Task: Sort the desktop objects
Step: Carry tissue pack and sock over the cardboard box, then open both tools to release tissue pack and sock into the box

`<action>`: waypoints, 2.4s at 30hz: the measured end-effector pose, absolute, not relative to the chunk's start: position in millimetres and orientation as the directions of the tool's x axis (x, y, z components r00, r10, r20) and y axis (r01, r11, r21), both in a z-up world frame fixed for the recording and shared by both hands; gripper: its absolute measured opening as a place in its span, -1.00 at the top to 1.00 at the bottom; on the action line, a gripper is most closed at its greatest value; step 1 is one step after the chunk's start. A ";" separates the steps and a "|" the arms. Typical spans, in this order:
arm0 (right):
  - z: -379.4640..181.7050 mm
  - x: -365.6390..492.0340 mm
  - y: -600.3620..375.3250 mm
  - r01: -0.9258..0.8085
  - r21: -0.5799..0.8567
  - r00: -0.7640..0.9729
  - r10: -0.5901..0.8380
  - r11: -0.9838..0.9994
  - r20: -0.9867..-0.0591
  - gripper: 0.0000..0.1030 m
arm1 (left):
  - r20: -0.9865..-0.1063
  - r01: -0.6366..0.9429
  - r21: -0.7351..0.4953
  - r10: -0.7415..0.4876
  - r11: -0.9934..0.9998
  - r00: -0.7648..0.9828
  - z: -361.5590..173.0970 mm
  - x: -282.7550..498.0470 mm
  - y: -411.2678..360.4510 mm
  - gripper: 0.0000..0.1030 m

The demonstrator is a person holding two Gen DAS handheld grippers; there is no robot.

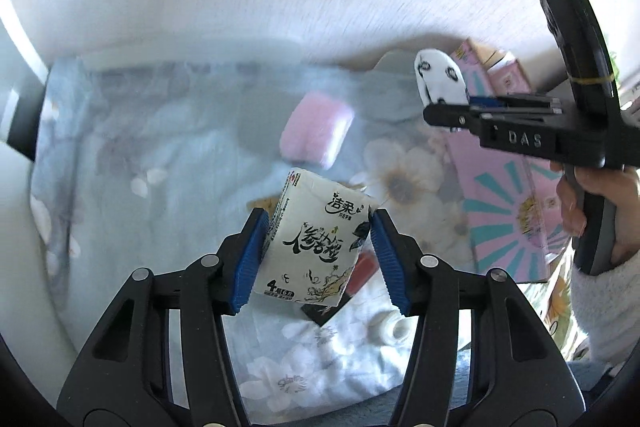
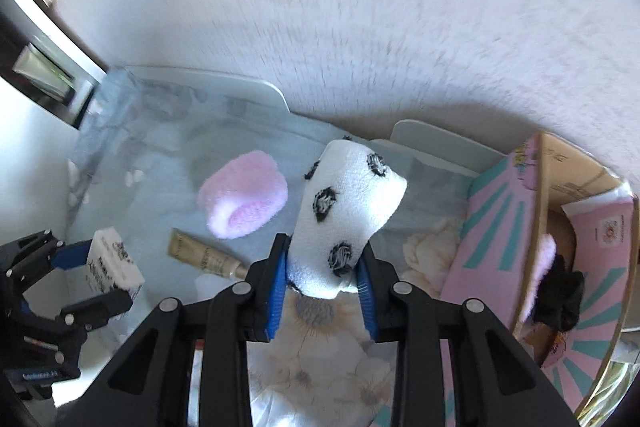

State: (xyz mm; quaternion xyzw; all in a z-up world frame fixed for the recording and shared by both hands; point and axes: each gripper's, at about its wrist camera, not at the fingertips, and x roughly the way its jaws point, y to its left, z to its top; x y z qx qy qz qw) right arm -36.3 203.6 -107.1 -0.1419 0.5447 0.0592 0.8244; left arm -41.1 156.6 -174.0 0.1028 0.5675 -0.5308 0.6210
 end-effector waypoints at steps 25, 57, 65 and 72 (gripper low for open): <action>-19.7 -114.4 103.0 -0.085 -0.181 0.537 -0.108 0.980 -0.836 0.43 | -0.676 0.854 -0.519 -0.635 0.049 -0.374 -40.9 -141.1 -18.3 0.03; -72.8 -105.5 56.2 -0.146 -0.086 0.365 -0.027 0.986 -0.931 0.43 | -0.802 0.899 -0.430 -0.492 0.083 -0.338 -98.6 -199.7 -120.1 0.03; -76.5 -100.1 57.1 -0.161 -0.118 0.356 -0.054 0.980 -0.933 0.29 | -0.802 0.890 -0.443 -0.491 0.106 -0.341 -96.5 -198.6 -126.3 -0.64; -60.3 -101.9 48.6 -0.120 -0.046 0.401 0.006 0.992 -0.916 -0.80 | -0.761 0.868 -0.485 -0.540 0.104 -0.360 -82.3 -192.7 -124.3 -1.00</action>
